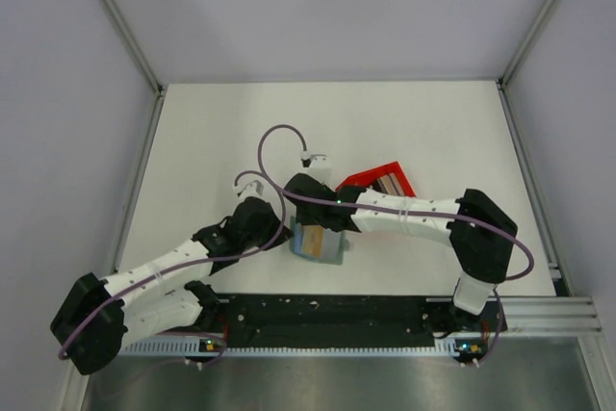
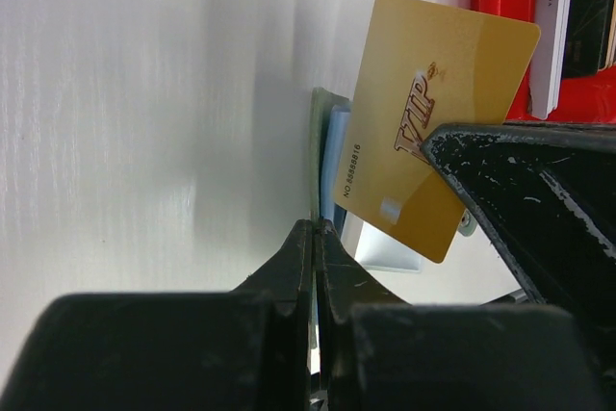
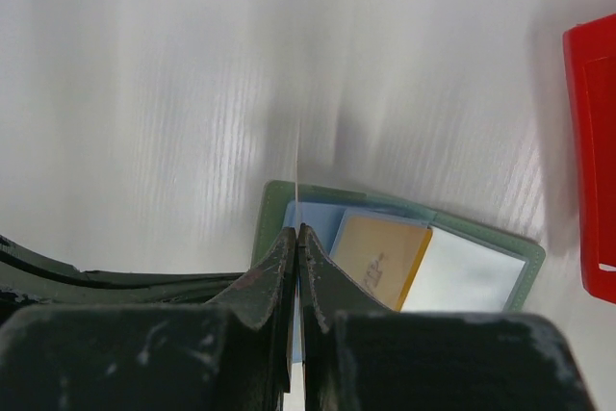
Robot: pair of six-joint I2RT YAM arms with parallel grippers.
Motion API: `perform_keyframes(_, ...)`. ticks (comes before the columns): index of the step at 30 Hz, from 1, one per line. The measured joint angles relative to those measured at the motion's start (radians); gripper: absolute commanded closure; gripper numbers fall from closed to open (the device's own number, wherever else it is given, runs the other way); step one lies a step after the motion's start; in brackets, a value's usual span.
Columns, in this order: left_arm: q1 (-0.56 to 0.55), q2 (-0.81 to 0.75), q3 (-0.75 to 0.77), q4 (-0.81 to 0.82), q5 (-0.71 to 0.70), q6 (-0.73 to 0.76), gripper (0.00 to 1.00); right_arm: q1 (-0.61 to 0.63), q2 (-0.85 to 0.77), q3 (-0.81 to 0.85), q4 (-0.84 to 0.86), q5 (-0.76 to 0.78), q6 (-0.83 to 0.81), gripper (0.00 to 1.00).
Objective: Put the credit cards into the card holder
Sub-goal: Insert the credit card into the card holder.
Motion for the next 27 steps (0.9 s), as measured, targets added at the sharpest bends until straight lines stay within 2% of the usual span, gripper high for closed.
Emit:
perform_keyframes(12, 0.0, -0.002, -0.01, 0.001, 0.003, -0.004, 1.0, 0.03, 0.037, 0.053, -0.113, 0.057, -0.018, 1.0)
perform_keyframes(27, 0.0, -0.002, -0.017, 0.003, 0.001, -0.006, 1.0, 0.031, 0.007, 0.05, -0.15, 0.066, -0.032, 1.0)
